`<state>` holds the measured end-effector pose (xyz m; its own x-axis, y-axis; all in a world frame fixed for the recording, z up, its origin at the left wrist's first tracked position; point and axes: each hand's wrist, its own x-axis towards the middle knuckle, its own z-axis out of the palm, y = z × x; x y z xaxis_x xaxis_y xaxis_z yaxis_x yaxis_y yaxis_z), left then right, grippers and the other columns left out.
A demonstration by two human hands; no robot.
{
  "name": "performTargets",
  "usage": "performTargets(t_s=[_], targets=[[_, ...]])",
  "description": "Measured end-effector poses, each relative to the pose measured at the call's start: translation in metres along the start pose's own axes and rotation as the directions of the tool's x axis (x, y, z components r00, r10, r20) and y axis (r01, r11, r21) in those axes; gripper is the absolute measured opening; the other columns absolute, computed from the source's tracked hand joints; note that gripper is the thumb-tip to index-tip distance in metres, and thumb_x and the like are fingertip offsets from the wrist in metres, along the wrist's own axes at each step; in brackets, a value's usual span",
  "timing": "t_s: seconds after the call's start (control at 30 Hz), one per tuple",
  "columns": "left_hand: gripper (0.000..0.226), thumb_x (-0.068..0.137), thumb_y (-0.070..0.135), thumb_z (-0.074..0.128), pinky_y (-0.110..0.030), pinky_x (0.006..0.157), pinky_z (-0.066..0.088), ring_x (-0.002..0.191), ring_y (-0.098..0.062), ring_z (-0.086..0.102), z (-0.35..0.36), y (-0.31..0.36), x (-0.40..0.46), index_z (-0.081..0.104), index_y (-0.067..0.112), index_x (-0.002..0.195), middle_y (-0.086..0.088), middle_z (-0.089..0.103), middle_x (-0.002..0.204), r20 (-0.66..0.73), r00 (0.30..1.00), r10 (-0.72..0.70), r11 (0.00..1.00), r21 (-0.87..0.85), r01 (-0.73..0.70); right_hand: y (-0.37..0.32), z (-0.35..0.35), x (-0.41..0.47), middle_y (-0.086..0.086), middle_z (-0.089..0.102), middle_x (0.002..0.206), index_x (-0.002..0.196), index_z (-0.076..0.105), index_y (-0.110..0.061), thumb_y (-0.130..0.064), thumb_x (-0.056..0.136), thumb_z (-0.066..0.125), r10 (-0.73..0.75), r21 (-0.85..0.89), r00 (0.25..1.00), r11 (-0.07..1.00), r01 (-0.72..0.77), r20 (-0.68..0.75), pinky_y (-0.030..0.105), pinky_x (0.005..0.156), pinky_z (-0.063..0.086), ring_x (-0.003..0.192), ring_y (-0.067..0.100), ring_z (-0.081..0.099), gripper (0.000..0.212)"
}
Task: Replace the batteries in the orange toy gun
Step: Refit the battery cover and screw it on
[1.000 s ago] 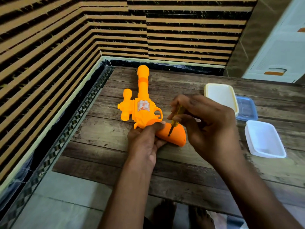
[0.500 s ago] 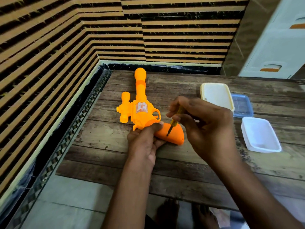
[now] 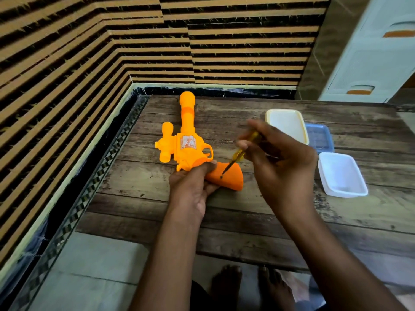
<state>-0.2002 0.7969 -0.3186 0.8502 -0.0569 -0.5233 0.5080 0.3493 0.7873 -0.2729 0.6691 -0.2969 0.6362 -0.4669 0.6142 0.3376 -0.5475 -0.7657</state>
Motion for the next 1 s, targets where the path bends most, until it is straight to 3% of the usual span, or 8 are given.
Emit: performTargets(t_s=[0.1, 0.2, 0.33, 0.6, 0.7, 0.8, 0.87, 1.0], targets=[[0.022, 0.082, -0.004, 0.079, -0.041, 0.062, 0.065, 0.094, -0.023, 0.072, -0.004, -0.003, -0.003, 0.069, 0.013, 0.093, -0.008, 0.075, 0.096, -0.024, 0.998, 0.054, 0.997, 0.059, -0.053, 0.003, -0.003, 0.001, -0.001, 0.079, 0.104, 0.121, 0.075, -0.008, -0.007, 0.096, 0.075, -0.11, -0.088, 0.991, 0.991, 0.103, -0.074, 0.024, 0.068, 0.06, 0.086, 0.009, 0.075, 0.025], [0.021, 0.077, 0.007, 0.087, -0.05, 0.071, 0.065, 0.093, -0.026, 0.076, -0.016, -0.008, -0.005, 0.073, 0.012, 0.091, -0.009, 0.078, 0.093, -0.067, 0.989, 0.132, 0.976, 0.184, -0.118, 0.013, -0.001, 0.005, 0.001, 0.079, 0.099, 0.109, 0.079, -0.006, -0.011, 0.096, 0.077, -0.299, -0.27, 0.954, 0.921, 0.282, -0.022, 0.031, 0.067, 0.053, 0.076, 0.024, 0.067, 0.014], [0.039, 0.064, 0.035, 0.094, -0.048, 0.06, 0.065, 0.075, -0.023, 0.076, -0.03, -0.011, -0.008, 0.073, 0.01, 0.085, -0.008, 0.076, 0.081, -0.17, 0.941, 0.294, 0.882, 0.428, -0.198, 0.041, 0.017, 0.009, 0.01, 0.077, 0.1, 0.101, 0.08, -0.003, -0.006, 0.096, 0.075, -0.419, -0.36, 0.903, 0.831, 0.425, 0.099, 0.037, 0.064, 0.056, 0.076, 0.032, 0.068, 0.008], [0.06, 0.063, 0.055, 0.092, -0.036, 0.048, 0.062, 0.045, -0.019, 0.071, -0.035, -0.009, -0.019, 0.071, 0.007, 0.092, -0.014, 0.075, 0.089, -0.208, 0.924, 0.322, 0.795, 0.589, -0.145, 0.074, 0.033, -0.001, 0.01, 0.058, 0.105, 0.096, 0.064, -0.008, -0.015, 0.102, 0.065, -0.25, -0.37, 0.898, 0.845, 0.385, 0.364, 0.043, 0.051, 0.052, 0.076, 0.022, 0.056, 0.009], [0.054, 0.062, 0.058, 0.091, -0.037, 0.055, 0.064, 0.046, -0.015, 0.071, -0.038, -0.006, -0.021, 0.073, 0.012, 0.082, -0.006, 0.077, 0.076, -0.235, 0.899, 0.37, 0.755, 0.64, -0.144, 0.081, 0.032, -0.002, 0.003, 0.052, 0.109, 0.092, 0.066, -0.007, -0.024, 0.101, 0.06, -0.128, -0.366, 0.88, 0.875, 0.317, 0.457, 0.045, 0.057, 0.053, 0.074, 0.021, 0.056, 0.02], [0.06, 0.062, 0.071, 0.081, -0.036, 0.072, 0.062, 0.061, -0.012, 0.075, -0.04, -0.005, -0.024, 0.071, 0.013, 0.071, 0.005, 0.068, 0.047, -0.23, 0.882, 0.412, 0.667, 0.735, -0.121, 0.082, 0.026, -0.001, 0.008, 0.056, 0.114, 0.088, 0.076, -0.007, -0.009, 0.088, 0.074, -0.124, -0.345, 0.821, 0.865, 0.365, 0.557, 0.044, 0.055, 0.056, 0.072, 0.024, 0.061, 0.003], [0.068, 0.057, 0.08, 0.073, -0.036, 0.079, 0.06, 0.077, -0.015, 0.075, -0.042, -0.005, -0.026, 0.071, 0.014, 0.074, 0.011, 0.064, 0.044, -0.215, 0.871, 0.442, 0.621, 0.774, -0.123, 0.079, 0.021, 0.002, 0.009, 0.061, 0.114, 0.088, 0.079, -0.009, -0.007, 0.083, 0.08, -0.076, -0.324, 0.798, 0.888, 0.328, 0.598, 0.043, 0.058, 0.058, 0.07, 0.024, 0.064, 0.006], [0.058, 0.068, 0.071, 0.077, -0.026, 0.069, 0.059, 0.069, -0.005, 0.071, -0.044, -0.004, -0.027, 0.072, 0.013, 0.071, 0.008, 0.065, 0.044, -0.194, 0.845, 0.497, 0.578, 0.801, -0.156, 0.076, 0.016, 0.004, 0.008, 0.063, 0.117, 0.094, 0.082, -0.011, -0.01, 0.083, 0.082, -0.024, -0.325, 0.781, 0.901, 0.288, 0.624, 0.045, 0.067, 0.06, 0.076, 0.023, 0.068, 0.01]])
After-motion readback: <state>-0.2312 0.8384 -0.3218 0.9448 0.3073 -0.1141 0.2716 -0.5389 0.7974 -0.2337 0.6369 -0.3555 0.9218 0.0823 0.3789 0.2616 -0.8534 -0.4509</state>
